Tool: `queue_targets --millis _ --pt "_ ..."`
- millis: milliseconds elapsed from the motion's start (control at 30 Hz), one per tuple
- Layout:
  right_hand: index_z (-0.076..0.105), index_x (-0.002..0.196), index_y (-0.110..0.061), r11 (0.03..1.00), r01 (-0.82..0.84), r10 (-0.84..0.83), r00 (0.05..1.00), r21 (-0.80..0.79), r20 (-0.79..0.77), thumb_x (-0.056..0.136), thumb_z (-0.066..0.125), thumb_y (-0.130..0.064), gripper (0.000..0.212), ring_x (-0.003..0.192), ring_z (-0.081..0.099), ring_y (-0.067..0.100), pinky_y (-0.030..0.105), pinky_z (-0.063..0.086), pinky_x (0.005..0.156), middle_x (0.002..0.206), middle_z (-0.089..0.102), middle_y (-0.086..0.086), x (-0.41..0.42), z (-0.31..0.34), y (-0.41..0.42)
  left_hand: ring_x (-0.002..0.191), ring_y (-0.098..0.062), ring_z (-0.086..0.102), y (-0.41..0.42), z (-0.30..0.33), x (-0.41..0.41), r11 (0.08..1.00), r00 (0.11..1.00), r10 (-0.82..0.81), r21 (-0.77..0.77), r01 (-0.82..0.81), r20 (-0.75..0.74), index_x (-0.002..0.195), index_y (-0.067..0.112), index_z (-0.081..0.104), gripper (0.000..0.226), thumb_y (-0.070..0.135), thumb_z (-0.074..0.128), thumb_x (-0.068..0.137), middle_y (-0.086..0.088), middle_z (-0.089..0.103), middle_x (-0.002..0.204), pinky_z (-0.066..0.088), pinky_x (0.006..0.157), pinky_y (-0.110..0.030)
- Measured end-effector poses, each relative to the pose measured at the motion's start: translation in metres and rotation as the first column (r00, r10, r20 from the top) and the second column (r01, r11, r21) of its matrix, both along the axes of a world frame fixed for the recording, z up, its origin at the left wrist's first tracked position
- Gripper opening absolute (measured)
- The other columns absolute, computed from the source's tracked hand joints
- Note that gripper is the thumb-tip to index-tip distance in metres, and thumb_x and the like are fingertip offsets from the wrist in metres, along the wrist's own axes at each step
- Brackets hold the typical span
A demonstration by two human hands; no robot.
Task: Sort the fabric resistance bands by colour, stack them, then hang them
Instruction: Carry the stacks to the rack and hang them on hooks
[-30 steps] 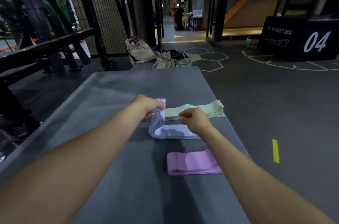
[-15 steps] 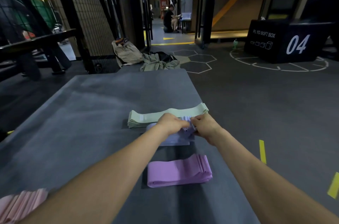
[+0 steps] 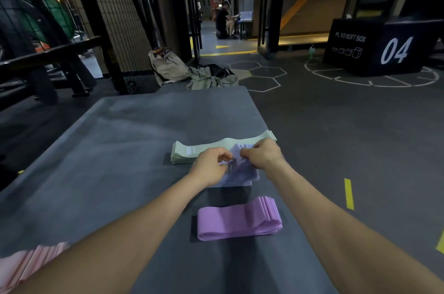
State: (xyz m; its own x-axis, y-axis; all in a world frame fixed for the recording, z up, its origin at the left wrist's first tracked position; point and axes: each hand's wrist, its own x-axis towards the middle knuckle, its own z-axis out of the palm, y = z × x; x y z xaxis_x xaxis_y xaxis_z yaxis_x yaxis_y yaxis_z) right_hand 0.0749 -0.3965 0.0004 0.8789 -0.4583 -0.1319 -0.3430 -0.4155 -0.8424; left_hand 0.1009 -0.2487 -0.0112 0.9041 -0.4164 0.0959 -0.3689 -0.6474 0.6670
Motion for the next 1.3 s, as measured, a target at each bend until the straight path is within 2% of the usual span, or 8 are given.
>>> queue_targets --millis 167,267,400,533,767,967,1200,1300 --pt "0.061 0.085 -0.001 0.998 0.061 -0.061 0.998 0.015 -0.019 0.075 0.070 -0.015 0.019 0.070 0.056 0.023 0.029 0.050 0.060 0.076 0.057 0.010 -0.008 -0.013 -0.002 0.104 -0.018 0.063 0.012 -0.014 -0.003 0.997 0.999 -0.046 0.055 0.046 0.003 0.103 0.009 0.069 0.026 -0.004 0.057 0.084 -0.004 0.065 0.111 0.045 0.095 -0.023" --pt "0.048 0.064 -0.008 0.995 0.046 -0.053 0.995 -0.088 -0.082 0.079 0.067 -0.018 0.026 0.055 0.046 0.017 0.024 0.034 0.044 0.059 0.046 0.002 -0.016 -0.020 -0.005 0.107 -0.016 0.061 0.012 -0.018 -0.003 0.996 0.997 -0.069 0.061 0.067 0.027 0.107 0.008 0.067 0.028 -0.005 0.057 0.084 -0.005 0.062 0.115 0.043 0.097 -0.020" --pt "0.047 0.063 -0.012 0.975 0.021 -0.044 0.994 -0.221 -0.102 0.078 0.066 -0.025 0.029 0.083 0.055 0.028 0.030 0.042 0.069 0.083 0.058 0.012 -0.014 -0.020 -0.003 0.110 -0.016 0.060 0.016 -0.018 -0.001 0.993 0.994 -0.104 0.063 0.103 0.021 0.110 0.008 0.066 0.029 -0.003 0.058 0.085 -0.006 0.061 0.118 0.040 0.096 -0.017" --pt "0.055 0.123 -0.009 0.929 -0.064 0.058 0.998 -0.365 -0.029 0.083 0.066 -0.025 0.045 0.123 0.043 0.033 0.032 0.034 0.102 0.130 0.048 0.016 -0.011 -0.007 0.000 0.105 -0.019 0.060 0.019 -0.015 0.005 0.997 0.997 -0.081 0.007 0.081 0.016 0.107 0.008 0.067 0.025 0.000 0.059 0.086 -0.008 0.061 0.116 0.042 0.089 -0.017" --pt "0.063 0.116 -0.007 0.858 -0.206 0.252 0.967 -0.470 0.037 0.085 0.064 -0.016 0.031 0.111 0.056 0.029 0.032 0.043 0.093 0.123 0.058 0.014 0.033 0.022 0.022 0.084 -0.018 0.059 0.037 0.004 0.044 0.977 0.980 0.173 -0.145 -0.157 0.101 0.097 0.010 0.066 0.016 0.004 0.061 0.084 -0.010 0.067 0.104 0.045 0.083 -0.025" --pt "0.068 0.107 -0.010 0.761 -0.324 0.339 0.937 -0.562 -0.080 0.087 0.056 -0.008 0.023 0.108 0.056 0.034 0.036 0.047 0.090 0.119 0.056 0.016 0.070 0.010 0.052 0.106 -0.027 0.057 0.070 -0.008 0.087 0.903 0.898 0.427 -0.108 -0.417 0.102 0.105 0.009 0.062 0.023 0.016 0.064 0.084 -0.013 0.059 0.114 0.043 0.094 -0.031" --pt "0.065 0.113 -0.012 0.691 -0.351 0.285 0.936 -0.632 -0.208 0.088 0.053 -0.008 0.028 0.111 0.052 0.033 0.039 0.047 0.094 0.120 0.053 0.012 0.084 -0.013 0.051 0.107 -0.032 0.056 0.090 -0.032 0.112 0.827 0.828 0.547 -0.073 -0.558 -0.124 0.112 0.002 0.055 0.041 0.026 0.069 0.082 -0.017 0.056 0.120 0.042 0.092 -0.033" --pt "0.067 0.110 -0.014 0.676 -0.341 0.282 0.939 -0.654 -0.198 0.087 0.054 -0.010 0.026 0.106 0.055 0.032 0.038 0.049 0.088 0.116 0.057 0.010 0.084 -0.016 0.049 0.091 -0.029 0.057 0.091 -0.035 0.114 0.834 0.819 0.528 -0.042 -0.550 -0.224 0.091 0.005 0.057 0.022 0.021 0.069 0.082 -0.018 0.058 0.101 0.044 0.082 -0.035"
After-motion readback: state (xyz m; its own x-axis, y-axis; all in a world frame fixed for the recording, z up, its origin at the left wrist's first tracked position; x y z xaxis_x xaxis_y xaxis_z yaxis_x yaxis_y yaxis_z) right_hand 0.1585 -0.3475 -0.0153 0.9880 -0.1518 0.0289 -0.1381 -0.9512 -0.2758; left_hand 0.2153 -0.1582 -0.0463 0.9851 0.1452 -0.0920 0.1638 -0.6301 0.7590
